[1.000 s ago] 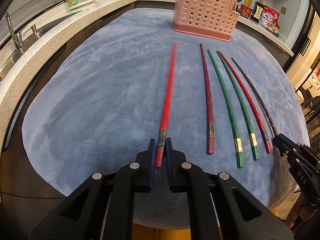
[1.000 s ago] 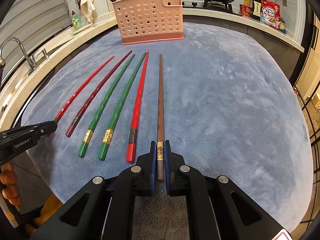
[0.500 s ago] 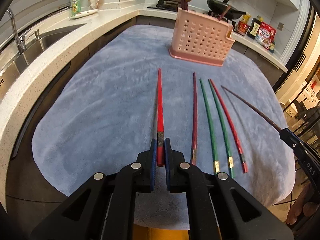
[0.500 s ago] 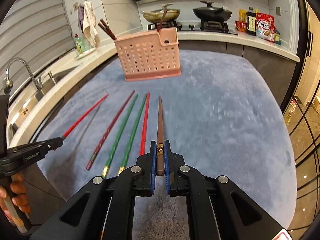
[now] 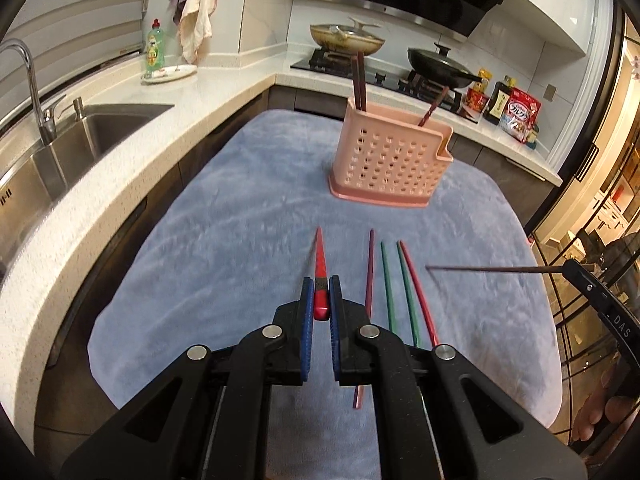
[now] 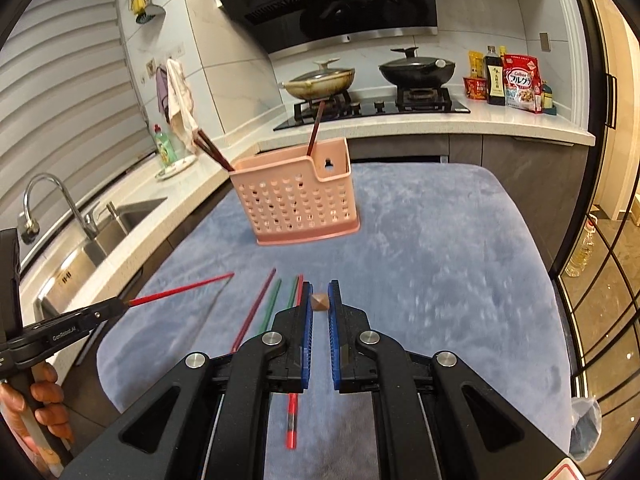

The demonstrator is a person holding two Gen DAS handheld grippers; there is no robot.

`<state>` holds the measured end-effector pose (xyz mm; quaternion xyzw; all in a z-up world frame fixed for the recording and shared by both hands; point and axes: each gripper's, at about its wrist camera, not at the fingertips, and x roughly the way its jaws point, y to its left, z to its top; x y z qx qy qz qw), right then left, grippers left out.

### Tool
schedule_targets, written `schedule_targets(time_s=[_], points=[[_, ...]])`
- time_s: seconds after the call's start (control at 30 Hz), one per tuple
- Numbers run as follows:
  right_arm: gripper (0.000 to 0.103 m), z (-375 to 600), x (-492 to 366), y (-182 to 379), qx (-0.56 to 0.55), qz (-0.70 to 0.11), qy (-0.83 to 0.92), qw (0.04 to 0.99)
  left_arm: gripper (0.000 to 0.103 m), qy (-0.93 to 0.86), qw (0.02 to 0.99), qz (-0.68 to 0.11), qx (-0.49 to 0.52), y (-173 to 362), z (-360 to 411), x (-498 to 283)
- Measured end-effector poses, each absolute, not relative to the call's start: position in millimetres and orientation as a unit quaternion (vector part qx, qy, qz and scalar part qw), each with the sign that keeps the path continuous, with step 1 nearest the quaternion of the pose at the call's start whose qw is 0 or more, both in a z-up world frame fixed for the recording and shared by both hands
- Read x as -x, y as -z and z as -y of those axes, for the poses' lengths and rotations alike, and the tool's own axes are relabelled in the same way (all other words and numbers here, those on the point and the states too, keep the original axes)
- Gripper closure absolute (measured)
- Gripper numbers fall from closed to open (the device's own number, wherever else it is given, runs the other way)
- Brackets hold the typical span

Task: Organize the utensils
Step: 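Carry both chopsticks up over the pink holder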

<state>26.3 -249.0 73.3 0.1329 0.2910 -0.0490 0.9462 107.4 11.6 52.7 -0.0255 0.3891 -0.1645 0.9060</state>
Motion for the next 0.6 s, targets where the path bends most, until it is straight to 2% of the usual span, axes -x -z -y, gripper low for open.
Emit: schedule_targets(time_s=[0.6], points=[[0.096, 273, -72, -133, -0.139, -0.222, 0.041, 0.964, 0.096, 0.171, 0.936, -0.307, 0.028, -137, 14, -163]])
